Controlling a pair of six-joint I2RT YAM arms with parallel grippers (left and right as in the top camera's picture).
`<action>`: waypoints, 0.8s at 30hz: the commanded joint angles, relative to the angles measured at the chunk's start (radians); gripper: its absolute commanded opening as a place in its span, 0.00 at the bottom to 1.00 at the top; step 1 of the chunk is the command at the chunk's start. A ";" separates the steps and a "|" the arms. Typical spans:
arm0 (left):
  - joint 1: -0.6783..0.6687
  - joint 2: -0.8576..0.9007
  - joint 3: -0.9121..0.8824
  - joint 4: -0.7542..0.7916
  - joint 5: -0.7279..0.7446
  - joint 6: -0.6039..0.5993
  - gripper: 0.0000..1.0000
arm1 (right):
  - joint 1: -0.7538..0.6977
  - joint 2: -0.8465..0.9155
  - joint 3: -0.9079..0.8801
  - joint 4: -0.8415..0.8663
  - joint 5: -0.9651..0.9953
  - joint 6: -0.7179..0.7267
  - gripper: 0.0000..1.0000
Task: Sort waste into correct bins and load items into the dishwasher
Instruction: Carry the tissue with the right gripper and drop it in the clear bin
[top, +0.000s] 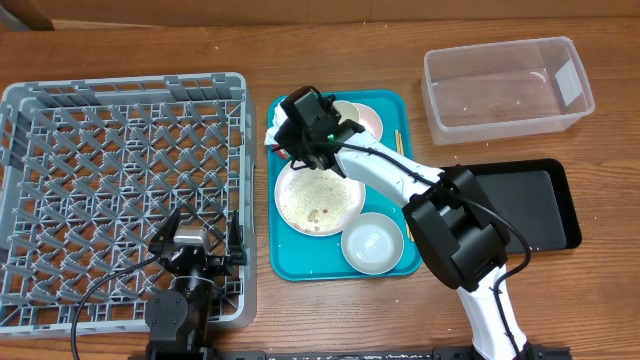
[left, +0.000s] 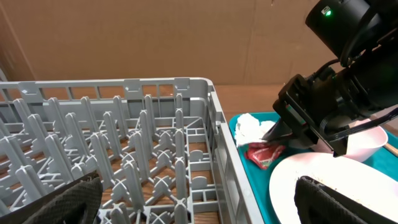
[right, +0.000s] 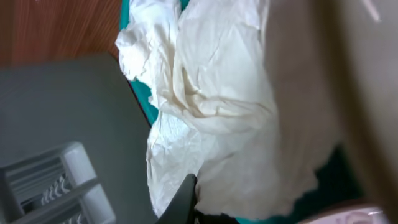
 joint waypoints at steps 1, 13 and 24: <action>-0.013 -0.009 -0.003 -0.002 0.000 -0.006 1.00 | 0.002 -0.044 0.029 -0.019 -0.046 -0.005 0.04; -0.013 -0.009 -0.003 -0.002 0.000 -0.006 1.00 | -0.006 -0.212 0.029 -0.068 -0.041 -0.060 0.04; -0.013 -0.009 -0.003 -0.002 0.000 -0.006 1.00 | -0.086 -0.374 0.029 -0.064 -0.049 -0.225 0.04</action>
